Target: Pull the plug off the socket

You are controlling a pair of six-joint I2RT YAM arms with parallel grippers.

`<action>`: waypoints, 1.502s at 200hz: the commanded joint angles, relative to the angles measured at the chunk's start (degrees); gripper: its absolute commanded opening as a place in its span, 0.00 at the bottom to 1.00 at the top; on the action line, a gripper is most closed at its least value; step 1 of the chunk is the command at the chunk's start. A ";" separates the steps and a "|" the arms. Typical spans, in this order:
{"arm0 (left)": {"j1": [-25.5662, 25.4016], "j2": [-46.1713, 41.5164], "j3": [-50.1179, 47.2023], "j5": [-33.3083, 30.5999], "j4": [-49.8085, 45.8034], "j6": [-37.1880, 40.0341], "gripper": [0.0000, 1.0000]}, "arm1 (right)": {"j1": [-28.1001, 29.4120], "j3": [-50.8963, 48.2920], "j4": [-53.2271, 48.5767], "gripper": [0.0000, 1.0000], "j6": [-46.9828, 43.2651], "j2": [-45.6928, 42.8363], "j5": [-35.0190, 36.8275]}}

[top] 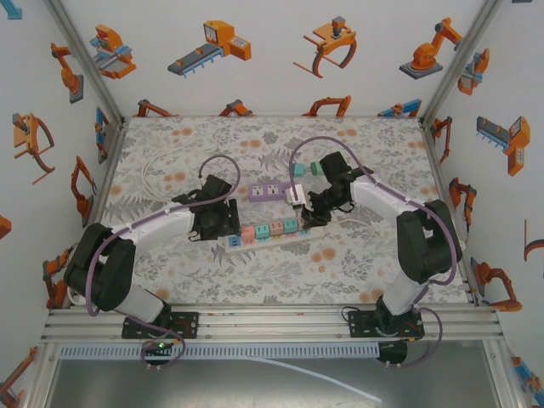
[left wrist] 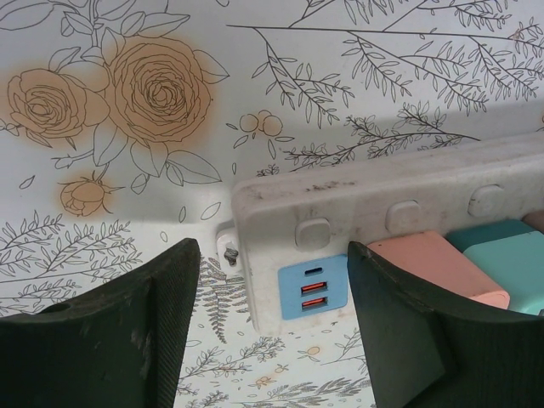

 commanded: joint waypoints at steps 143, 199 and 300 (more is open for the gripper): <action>-0.64 -9.68 6.10 0.31 -5.80 3.74 0.74 | -2.25 -5.08 20.20 0.22 31.84 -17.50 -5.48; -0.83 -22.16 6.13 13.24 2.80 9.51 0.75 | -5.01 -9.50 40.40 0.17 76.98 -21.16 19.88; -6.96 -34.11 4.76 29.41 9.23 17.67 0.97 | -21.95 4.21 41.90 0.16 111.64 3.14 23.76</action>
